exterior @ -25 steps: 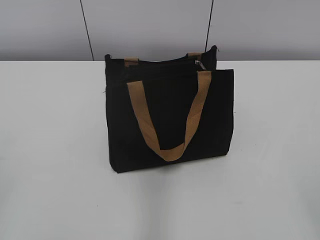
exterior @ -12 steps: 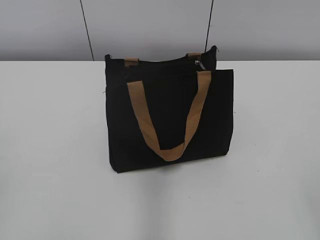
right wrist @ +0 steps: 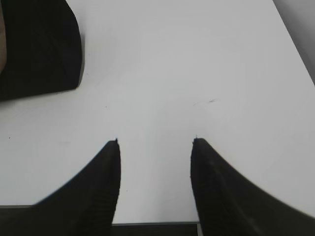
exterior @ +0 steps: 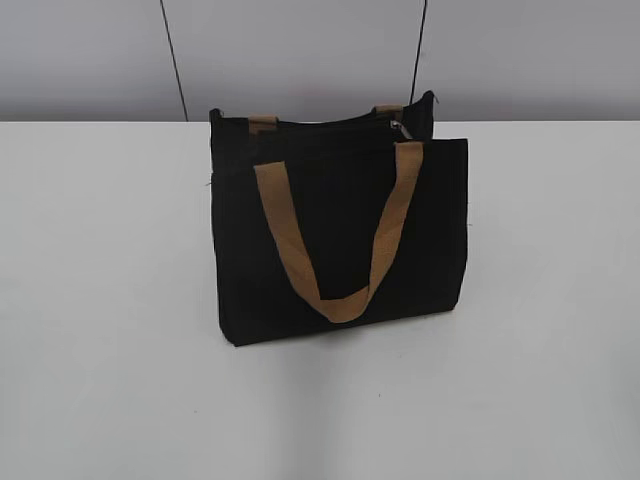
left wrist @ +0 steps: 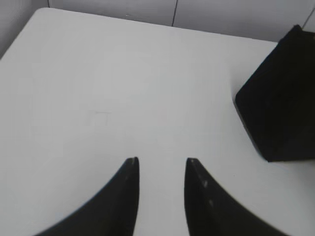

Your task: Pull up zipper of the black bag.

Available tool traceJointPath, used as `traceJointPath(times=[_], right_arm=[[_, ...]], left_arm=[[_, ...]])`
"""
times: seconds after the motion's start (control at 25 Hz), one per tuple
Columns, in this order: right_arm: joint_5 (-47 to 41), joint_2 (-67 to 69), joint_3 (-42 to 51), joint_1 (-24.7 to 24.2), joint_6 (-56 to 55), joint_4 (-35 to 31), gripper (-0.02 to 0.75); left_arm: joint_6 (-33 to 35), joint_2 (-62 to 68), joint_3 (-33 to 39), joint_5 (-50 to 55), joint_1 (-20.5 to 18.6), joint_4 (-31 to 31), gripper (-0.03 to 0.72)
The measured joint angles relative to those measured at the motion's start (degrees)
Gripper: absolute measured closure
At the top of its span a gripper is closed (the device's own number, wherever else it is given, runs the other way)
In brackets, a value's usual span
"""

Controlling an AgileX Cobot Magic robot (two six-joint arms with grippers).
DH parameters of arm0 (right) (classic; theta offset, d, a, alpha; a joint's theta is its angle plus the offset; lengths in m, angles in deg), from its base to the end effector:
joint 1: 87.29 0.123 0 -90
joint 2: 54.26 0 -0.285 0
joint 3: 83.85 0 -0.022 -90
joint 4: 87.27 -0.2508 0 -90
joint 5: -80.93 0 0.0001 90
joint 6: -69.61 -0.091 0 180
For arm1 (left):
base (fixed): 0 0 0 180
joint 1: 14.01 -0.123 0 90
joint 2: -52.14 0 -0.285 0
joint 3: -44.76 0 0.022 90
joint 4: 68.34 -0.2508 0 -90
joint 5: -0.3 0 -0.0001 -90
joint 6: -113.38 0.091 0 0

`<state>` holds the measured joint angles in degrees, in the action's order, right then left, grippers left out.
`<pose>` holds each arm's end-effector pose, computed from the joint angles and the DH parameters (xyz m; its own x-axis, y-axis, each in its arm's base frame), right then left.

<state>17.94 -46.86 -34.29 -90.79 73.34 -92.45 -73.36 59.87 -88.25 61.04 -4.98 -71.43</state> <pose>-0.0053 0.0077 0.2697 -0.4965 0.0065 -0.8680 -0.0207 0.9996 0.0193 -0.0076 0.0055 0.2850 -0.4327 -0.0234 -0.9012 0.0757 0.9952 -0.0622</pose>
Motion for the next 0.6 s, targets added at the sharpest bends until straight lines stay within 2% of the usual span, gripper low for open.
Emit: traceJointPath(times=[0.24,0.6], right_arm=[[0.0,0.0,0.0,-0.1,0.0,-0.1,0.37],[0.0,0.0,0.0,-0.1,0.0,-0.1,0.37]], left_arm=[[0.0,-0.5,0.0,0.0,-5.0,0.0,0.449],[0.0,-0.5,0.0,0.0,-5.4,0.0,0.449]])
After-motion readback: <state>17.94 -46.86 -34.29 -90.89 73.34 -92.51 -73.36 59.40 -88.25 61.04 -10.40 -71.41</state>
